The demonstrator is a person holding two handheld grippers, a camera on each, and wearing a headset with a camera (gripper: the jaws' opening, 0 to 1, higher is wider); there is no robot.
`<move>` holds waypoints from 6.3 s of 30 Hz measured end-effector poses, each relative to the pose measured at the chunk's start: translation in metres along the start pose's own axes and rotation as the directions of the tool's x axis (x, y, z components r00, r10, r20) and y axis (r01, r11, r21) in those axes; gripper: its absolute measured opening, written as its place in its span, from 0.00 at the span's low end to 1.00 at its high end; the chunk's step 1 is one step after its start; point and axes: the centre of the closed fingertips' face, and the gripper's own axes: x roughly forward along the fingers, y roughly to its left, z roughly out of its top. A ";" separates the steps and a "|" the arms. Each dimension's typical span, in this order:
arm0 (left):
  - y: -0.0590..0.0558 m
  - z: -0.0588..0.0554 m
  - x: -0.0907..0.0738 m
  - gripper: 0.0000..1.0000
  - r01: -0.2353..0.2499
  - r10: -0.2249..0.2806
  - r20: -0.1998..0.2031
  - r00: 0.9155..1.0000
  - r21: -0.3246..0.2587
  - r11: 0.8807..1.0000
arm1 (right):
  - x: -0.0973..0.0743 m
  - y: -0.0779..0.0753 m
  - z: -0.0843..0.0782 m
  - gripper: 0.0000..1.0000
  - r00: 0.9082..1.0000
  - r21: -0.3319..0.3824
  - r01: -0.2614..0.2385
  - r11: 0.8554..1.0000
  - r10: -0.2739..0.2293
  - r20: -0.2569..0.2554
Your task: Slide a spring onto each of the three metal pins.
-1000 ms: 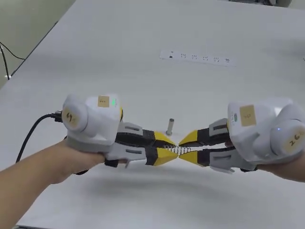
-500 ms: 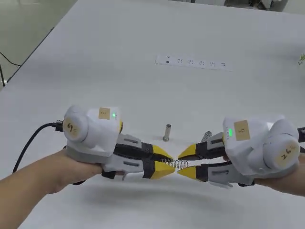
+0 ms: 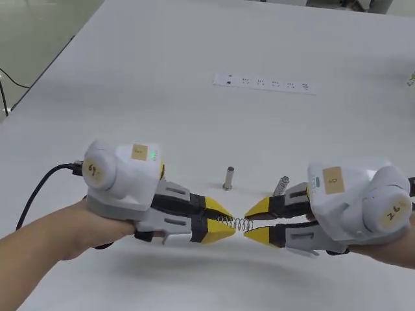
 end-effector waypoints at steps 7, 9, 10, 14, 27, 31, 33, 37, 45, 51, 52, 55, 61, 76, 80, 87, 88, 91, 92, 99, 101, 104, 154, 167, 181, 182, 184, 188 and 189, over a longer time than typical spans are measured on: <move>-0.001 0.000 -0.001 0.03 0.003 -0.003 0.001 1.000 -0.006 1.000 | -0.004 -0.001 0.003 0.07 1.000 -0.025 0.003 1.000 -0.003 -0.008; -0.001 -0.001 -0.001 0.03 0.003 -0.003 -0.003 1.000 -0.006 1.000 | -0.007 -0.003 0.007 0.07 1.000 -0.034 0.006 0.999 -0.006 -0.006; 0.000 -0.002 0.000 0.03 0.001 -0.001 -0.008 1.000 0.002 1.000 | -0.009 -0.004 0.010 0.07 1.000 -0.041 0.006 0.999 -0.006 -0.002; 0.000 -0.004 0.001 0.02 -0.003 0.003 -0.017 1.000 0.008 1.000 | -0.013 -0.006 0.017 0.07 1.000 -0.057 0.002 0.998 -0.002 0.007; 0.002 -0.012 0.005 0.02 -0.013 0.016 -0.059 0.998 0.049 0.999 | -0.007 -0.005 0.051 0.07 0.994 -0.023 -0.034 0.999 0.036 0.104; 0.001 -0.009 0.008 0.02 -0.012 0.015 -0.057 0.998 0.065 0.998 | -0.006 -0.006 0.057 0.07 0.992 -0.022 -0.026 0.999 0.028 0.119; 0.001 -0.007 0.008 0.02 -0.012 0.016 -0.055 0.998 0.071 0.997 | -0.005 -0.006 0.060 0.07 0.992 -0.026 -0.016 1.000 0.019 0.124; 0.000 -0.006 0.008 0.02 -0.015 0.019 -0.056 0.998 0.077 0.997 | -0.005 -0.006 0.062 0.07 0.993 -0.065 0.005 0.998 0.003 0.115; -0.001 -0.004 0.004 0.03 -0.028 0.032 -0.052 0.998 0.076 0.997 | -0.007 -0.006 0.065 0.07 0.995 -0.108 0.024 0.994 -0.014 0.098; -0.001 -0.003 0.003 0.04 -0.036 0.039 -0.050 0.998 0.057 0.998 | -0.006 -0.006 0.067 0.07 0.996 -0.135 0.022 0.991 -0.011 0.084; 0.000 -0.002 0.002 0.04 -0.040 0.042 -0.048 0.998 0.054 0.998 | -0.006 -0.006 0.067 0.07 0.996 -0.141 0.024 0.990 -0.012 0.083; 0.001 -0.001 0.001 0.05 -0.048 0.050 -0.046 0.998 0.045 0.998 | -0.007 -0.008 0.069 0.07 0.996 -0.145 0.031 0.989 -0.018 0.087; 0.002 0.001 0.000 0.10 -0.064 0.065 -0.041 0.997 0.037 0.997 | -0.009 -0.011 0.070 0.07 0.996 -0.165 0.047 0.985 -0.034 0.082; 0.017 0.001 -0.022 0.23 -0.141 0.140 -0.021 0.990 -0.011 0.990 | -0.008 -0.017 0.057 0.07 0.995 -0.170 0.084 0.982 -0.073 0.070; 0.021 -0.001 -0.029 0.24 -0.162 0.162 -0.021 0.987 -0.019 0.987 | -0.007 -0.019 0.054 0.07 0.994 -0.164 0.093 0.982 -0.083 0.067; 0.025 -0.004 -0.042 0.30 -0.194 0.193 -0.016 0.981 -0.039 0.980 | -0.009 -0.026 0.051 0.07 0.992 -0.155 0.119 0.981 -0.110 0.068; 0.026 -0.004 -0.043 0.32 -0.197 0.197 -0.015 0.980 -0.042 0.979 | -0.009 -0.027 0.050 0.07 0.991 -0.154 0.124 0.980 -0.114 0.067; 0.029 -0.006 -0.054 0.33 -0.222 0.222 -0.014 0.975 -0.049 0.974 | -0.008 -0.028 0.048 0.07 0.991 -0.151 0.129 0.980 -0.120 0.066; 0.030 -0.007 -0.057 0.34 -0.227 0.226 -0.015 0.974 -0.054 0.973 | -0.008 -0.029 0.048 0.07 0.991 -0.152 0.130 0.980 -0.121 0.064; 0.040 -0.021 -0.082 0.42 -0.286 0.283 -0.039 0.958 -0.081 0.955 | -0.008 -0.032 0.044 0.07 0.989 -0.149 0.140 0.979 -0.133 0.059; 0.041 -0.021 -0.087 0.44 -0.298 0.296 -0.037 0.955 -0.085 0.951 | -0.008 -0.034 0.043 0.07 0.989 -0.146 0.145 0.978 -0.138 0.059; 0.045 -0.022 -0.095 0.51 -0.320 0.319 -0.032 0.947 -0.090 0.943 | -0.009 -0.035 0.042 0.07 0.988 -0.144 0.150 0.978 -0.143 0.057; 0.066 -0.040 -0.140 0.98 -0.485 0.488 -0.010 0.873 -0.131 0.865 | 0.010 -0.123 0.024 0.07 0.967 0.056 0.253 0.966 -0.254 0.017; 0.064 -0.041 -0.148 0.98 -0.498 0.502 -0.004 0.865 -0.138 0.856 | 0.028 -0.117 0.011 0.07 0.971 0.033 0.238 0.971 -0.237 -0.025; 0.060 -0.043 -0.150 0.97 -0.497 0.501 -0.007 0.865 -0.143 0.856 | 0.054 -0.109 -0.015 0.08 0.974 0.029 0.207 0.978 -0.204 -0.095; 0.060 -0.042 -0.151 0.97 -0.497 0.502 -0.005 0.865 -0.144 0.855 | 0.054 -0.109 -0.016 0.08 0.975 0.028 0.204 0.979 -0.201 -0.096; 0.061 -0.042 -0.151 0.97 -0.499 0.504 -0.004 0.864 -0.143 0.855 | 0.056 -0.107 -0.019 0.08 0.975 0.023 0.197 0.980 -0.194 -0.106; 0.062 -0.042 -0.151 0.97 -0.500 0.505 -0.004 0.863 -0.143 0.854 | 0.059 -0.105 -0.022 0.08 0.976 0.020 0.189 0.982 -0.186 -0.109; 0.062 -0.042 -0.151 0.97 -0.500 0.505 -0.004 0.863 -0.144 0.854 | 0.059 -0.106 -0.020 0.08 0.977 0.021 0.190 0.982 -0.187 -0.097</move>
